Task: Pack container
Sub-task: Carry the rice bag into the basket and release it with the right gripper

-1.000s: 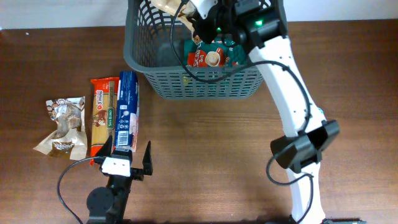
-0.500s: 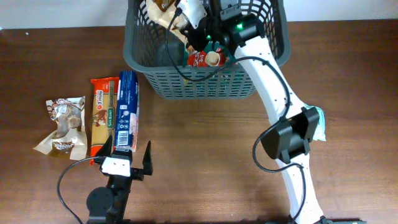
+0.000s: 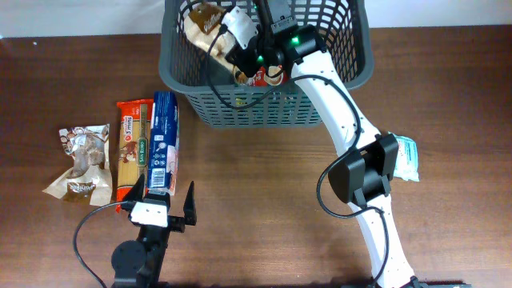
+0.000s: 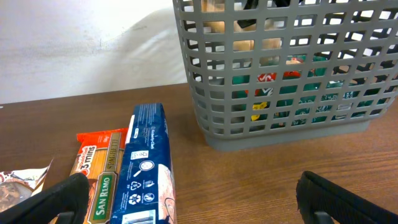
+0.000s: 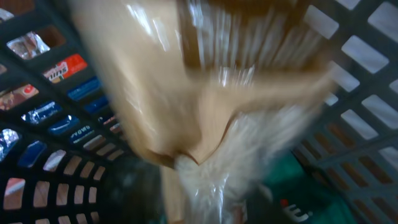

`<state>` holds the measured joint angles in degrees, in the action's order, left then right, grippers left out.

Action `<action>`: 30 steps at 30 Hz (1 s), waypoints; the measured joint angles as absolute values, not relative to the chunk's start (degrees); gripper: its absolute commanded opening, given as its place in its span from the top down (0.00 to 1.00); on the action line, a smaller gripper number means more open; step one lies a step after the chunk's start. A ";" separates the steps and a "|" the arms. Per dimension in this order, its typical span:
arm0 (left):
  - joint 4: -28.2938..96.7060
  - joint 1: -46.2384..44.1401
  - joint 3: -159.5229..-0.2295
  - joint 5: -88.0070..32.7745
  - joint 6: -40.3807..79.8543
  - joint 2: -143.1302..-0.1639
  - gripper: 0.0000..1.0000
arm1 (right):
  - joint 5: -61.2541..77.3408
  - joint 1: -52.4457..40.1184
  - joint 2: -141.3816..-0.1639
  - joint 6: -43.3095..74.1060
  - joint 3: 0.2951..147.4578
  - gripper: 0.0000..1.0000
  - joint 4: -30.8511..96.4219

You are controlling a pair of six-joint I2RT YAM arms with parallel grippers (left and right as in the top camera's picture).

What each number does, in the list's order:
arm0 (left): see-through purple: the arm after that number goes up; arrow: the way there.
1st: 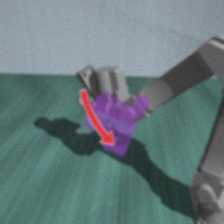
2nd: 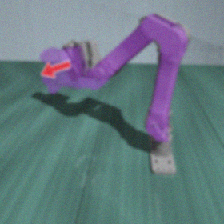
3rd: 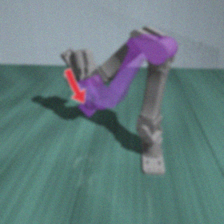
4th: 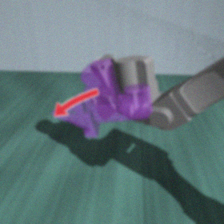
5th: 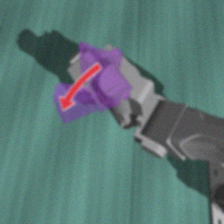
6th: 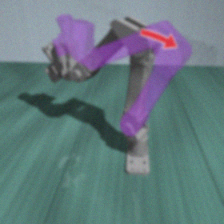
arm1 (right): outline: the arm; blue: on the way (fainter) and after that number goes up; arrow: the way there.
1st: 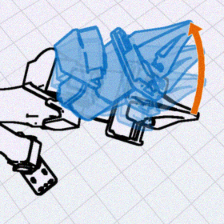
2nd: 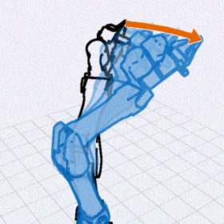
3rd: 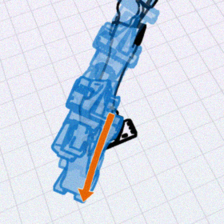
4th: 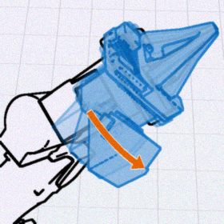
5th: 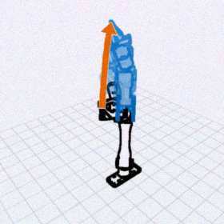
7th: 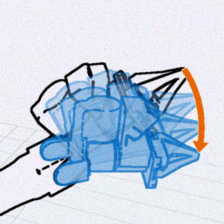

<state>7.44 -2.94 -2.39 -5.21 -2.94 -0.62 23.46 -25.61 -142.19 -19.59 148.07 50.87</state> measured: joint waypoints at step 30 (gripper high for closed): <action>7.44 -2.94 -2.39 -5.21 -2.94 -0.62 0.01 | 6.13 6.74 -111.90 -3.60 157.10 0.21 70.85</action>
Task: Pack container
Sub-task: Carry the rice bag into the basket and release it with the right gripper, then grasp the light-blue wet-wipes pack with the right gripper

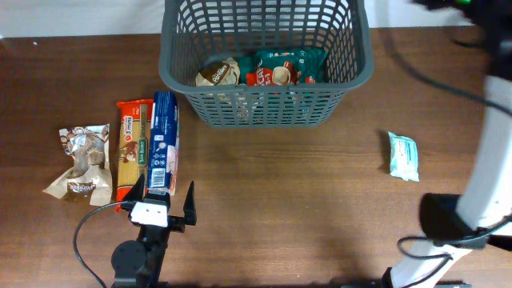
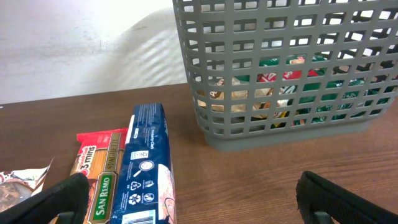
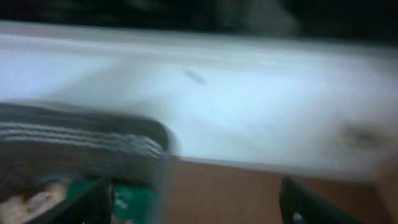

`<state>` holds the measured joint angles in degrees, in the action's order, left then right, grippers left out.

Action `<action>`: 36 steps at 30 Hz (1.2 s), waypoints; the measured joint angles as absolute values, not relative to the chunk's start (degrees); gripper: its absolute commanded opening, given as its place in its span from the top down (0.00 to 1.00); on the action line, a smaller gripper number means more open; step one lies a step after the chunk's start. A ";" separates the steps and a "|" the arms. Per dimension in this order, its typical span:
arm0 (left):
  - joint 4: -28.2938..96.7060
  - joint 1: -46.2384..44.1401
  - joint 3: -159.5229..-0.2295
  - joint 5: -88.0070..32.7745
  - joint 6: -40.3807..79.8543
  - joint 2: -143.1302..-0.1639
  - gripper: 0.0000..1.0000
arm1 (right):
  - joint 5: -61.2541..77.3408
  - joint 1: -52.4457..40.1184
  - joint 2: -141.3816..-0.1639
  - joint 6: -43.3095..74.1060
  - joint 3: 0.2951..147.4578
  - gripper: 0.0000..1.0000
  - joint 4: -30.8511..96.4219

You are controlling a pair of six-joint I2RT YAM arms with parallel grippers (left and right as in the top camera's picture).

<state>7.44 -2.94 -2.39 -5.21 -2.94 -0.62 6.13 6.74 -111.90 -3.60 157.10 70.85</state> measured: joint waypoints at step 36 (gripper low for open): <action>7.44 -2.94 -2.39 -5.21 -2.94 -0.62 0.01 | 7.53 20.23 -115.63 -8.12 76.69 0.94 51.68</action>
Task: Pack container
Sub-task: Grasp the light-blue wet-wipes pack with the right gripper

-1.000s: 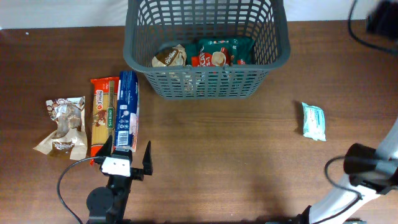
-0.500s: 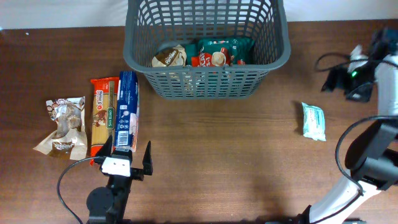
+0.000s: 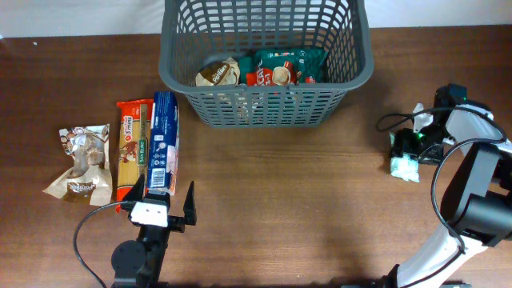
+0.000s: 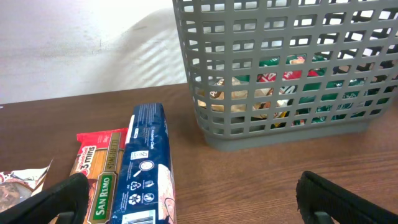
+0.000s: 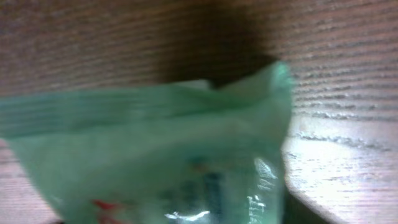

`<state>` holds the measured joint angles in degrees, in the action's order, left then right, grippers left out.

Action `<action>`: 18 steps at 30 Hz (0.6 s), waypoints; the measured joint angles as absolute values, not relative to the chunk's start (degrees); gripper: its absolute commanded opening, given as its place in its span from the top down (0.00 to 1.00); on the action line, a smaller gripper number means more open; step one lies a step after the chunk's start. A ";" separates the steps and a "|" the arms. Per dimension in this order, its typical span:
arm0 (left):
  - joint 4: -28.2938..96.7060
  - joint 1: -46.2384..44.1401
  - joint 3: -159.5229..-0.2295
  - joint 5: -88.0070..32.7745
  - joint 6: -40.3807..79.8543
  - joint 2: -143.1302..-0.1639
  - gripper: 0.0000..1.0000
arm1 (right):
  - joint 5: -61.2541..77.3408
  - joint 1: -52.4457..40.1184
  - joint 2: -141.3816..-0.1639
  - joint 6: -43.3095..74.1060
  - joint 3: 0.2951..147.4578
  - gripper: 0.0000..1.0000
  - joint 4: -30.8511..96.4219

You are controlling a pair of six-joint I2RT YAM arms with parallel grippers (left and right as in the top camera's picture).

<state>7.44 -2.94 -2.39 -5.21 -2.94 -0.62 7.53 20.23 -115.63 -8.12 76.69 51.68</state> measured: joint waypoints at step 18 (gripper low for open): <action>7.44 -2.94 -2.39 -5.21 -2.94 -0.62 0.01 | 14.13 19.57 -115.11 -5.87 115.24 0.96 75.44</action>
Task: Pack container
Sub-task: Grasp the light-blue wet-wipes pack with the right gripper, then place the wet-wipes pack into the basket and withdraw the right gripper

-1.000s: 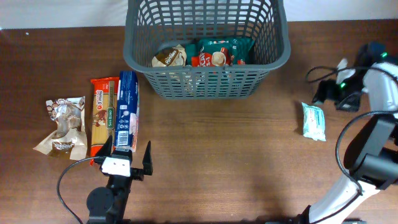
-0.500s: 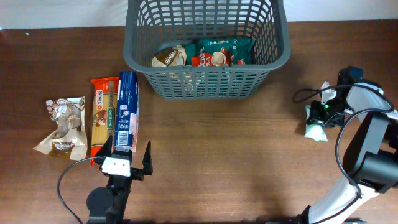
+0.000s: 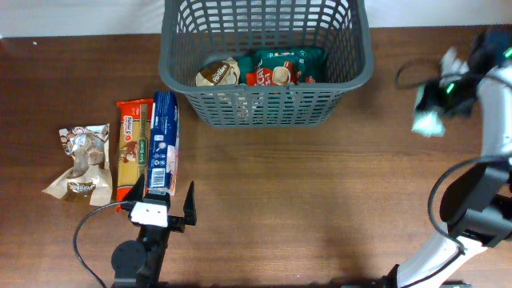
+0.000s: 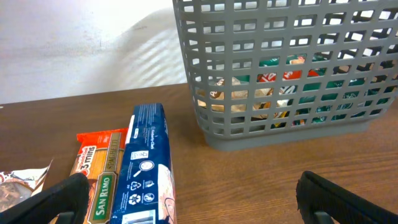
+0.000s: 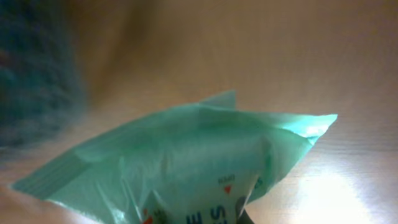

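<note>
The grey basket [image 3: 264, 108] stands at the far middle of the table, also seen close in the left wrist view as the basket [image 4: 280, 68]. In it lie a tan snack bag [image 3: 218, 74] and a green-red pack [image 3: 288, 66]. My right gripper [image 3: 438, 102] hangs right of the basket, shut on a mint-green packet [image 3: 428, 122] that is clear of the table. That packet [image 5: 186, 162] fills the right wrist view and hides the fingers. My left gripper [image 3: 164, 210] rests open at the near left, nothing between its fingers [image 4: 62, 196].
Left of the basket lie a blue box [image 3: 164, 144], an orange pasta pack [image 3: 132, 148] and a brown-white snack bag [image 3: 80, 164]. The blue box [image 4: 146, 168] lies just ahead of the left gripper. The right arm's cable loops at the table's right edge.
The mint-green packet lay on the table at the right with my right gripper on it. Now the gripper holds it off the table, farther back and a little right. The left arm is unchanged.
My right gripper was inside the basket with the tan snack bag. Then the bag lay in the basket and the arm was out at the far right. Then the gripper was down on the mint-green packet, and now holds it lifted.
</note>
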`<state>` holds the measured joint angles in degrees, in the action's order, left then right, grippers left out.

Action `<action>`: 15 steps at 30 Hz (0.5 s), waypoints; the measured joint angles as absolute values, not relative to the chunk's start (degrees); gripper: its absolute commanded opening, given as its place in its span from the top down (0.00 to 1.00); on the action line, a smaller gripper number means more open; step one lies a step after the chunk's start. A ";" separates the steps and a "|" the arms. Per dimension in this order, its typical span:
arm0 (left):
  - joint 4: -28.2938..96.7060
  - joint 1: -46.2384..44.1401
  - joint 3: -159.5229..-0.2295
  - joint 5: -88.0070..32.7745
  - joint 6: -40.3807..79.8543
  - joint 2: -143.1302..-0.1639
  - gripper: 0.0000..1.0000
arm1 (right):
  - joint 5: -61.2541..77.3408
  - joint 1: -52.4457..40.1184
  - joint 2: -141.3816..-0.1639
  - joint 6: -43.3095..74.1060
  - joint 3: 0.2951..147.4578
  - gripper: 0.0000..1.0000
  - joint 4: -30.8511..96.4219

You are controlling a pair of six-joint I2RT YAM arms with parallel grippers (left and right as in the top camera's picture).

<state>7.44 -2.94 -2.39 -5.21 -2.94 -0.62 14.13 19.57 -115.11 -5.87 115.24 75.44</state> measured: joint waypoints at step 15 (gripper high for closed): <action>7.44 -2.94 -2.39 -5.21 -2.94 -0.62 0.01 | 21.04 -10.09 -111.85 -18.37 161.47 0.96 80.20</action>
